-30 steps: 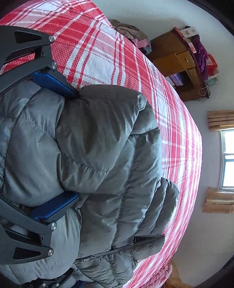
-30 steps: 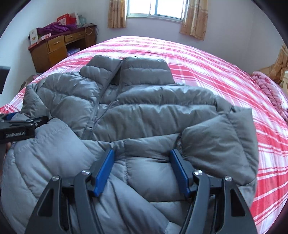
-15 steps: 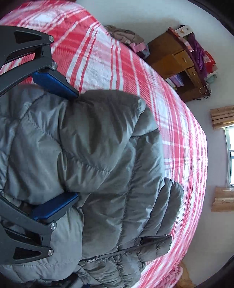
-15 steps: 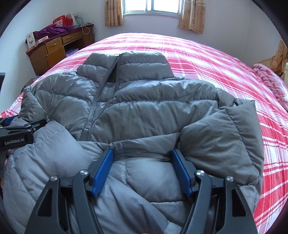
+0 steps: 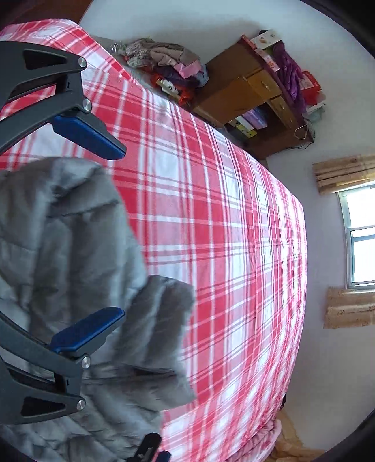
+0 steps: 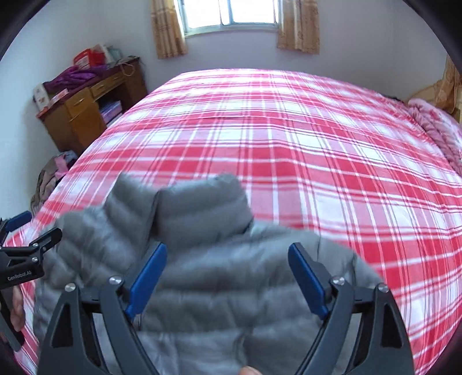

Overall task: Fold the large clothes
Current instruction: 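Grasp the jacket hem with both grippers and lift it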

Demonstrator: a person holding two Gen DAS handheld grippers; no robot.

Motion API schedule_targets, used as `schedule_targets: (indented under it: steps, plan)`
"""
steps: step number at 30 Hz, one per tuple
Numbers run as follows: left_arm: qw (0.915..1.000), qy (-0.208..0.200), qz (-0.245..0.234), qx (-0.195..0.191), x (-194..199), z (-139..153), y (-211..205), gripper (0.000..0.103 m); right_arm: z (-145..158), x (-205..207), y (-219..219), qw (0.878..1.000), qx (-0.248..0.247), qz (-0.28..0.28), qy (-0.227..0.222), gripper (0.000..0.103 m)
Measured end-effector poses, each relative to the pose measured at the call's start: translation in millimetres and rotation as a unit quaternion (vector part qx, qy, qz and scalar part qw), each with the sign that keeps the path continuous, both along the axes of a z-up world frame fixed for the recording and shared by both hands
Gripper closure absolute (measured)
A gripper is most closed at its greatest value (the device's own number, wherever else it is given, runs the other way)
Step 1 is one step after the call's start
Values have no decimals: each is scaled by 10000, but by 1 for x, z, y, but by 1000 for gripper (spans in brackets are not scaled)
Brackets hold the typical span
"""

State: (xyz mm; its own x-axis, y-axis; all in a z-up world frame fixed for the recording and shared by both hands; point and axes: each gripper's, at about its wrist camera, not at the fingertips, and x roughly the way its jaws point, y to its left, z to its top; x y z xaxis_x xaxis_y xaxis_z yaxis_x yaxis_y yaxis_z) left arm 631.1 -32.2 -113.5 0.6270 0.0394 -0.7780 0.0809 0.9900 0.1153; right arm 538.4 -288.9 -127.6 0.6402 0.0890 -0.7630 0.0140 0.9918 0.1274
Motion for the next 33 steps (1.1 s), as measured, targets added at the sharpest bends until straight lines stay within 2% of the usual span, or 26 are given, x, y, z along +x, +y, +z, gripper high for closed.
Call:
schedule_targets:
  steps: [4,6,11,15,17,18,19,20,21,22,23,25,28,33]
  plan:
    - [9989,150,-9,-443,42,2,-8,1,3,39,-15,9996,180,-162,161,5]
    - [9974,357,21,-629,66,-7,-17,1,3,55,-22,9988,340,-254,227,5]
    - [9937,783,267,-749,113,-35,-31,1,-9,98,-29,9942,753,-416,642,5]
    - [9934,1011,53,-539,122,-52,-46,1,-24,118,-21,9942,417,-344,932,5]
    - [9930,1001,-149,-609,113,-53,-47,3,-33,121,-17,9932,310,-230,1097,5]
    - [9927,986,-270,-640,109,-51,-48,17,-37,120,-17,9924,330,-132,1176,13]
    - [9913,1020,-485,-683,102,-48,-48,39,-40,119,-18,9916,352,-20,1241,24]
    - [9898,1064,-593,-736,98,-46,-47,48,-41,115,-18,9910,369,104,1284,51]
    - [9882,1093,-690,-822,93,-44,-44,62,-42,111,-19,9901,370,200,1339,70]
    - [9874,1066,-768,-880,86,-40,-42,71,-42,107,-19,9896,360,267,1366,75]
    - [9879,1012,-796,-869,80,-36,-40,75,-40,99,-20,9898,309,342,1348,82]
    - [9887,828,-879,-891,65,-24,-34,85,-35,87,-21,9905,200,448,1284,90]
    - [9897,566,-982,-871,38,-9,-25,93,-24,63,-25,9921,104,529,1131,93]
    - [9896,224,-1177,-792,-13,1,-11,96,-7,24,-35,9947,171,577,839,95]
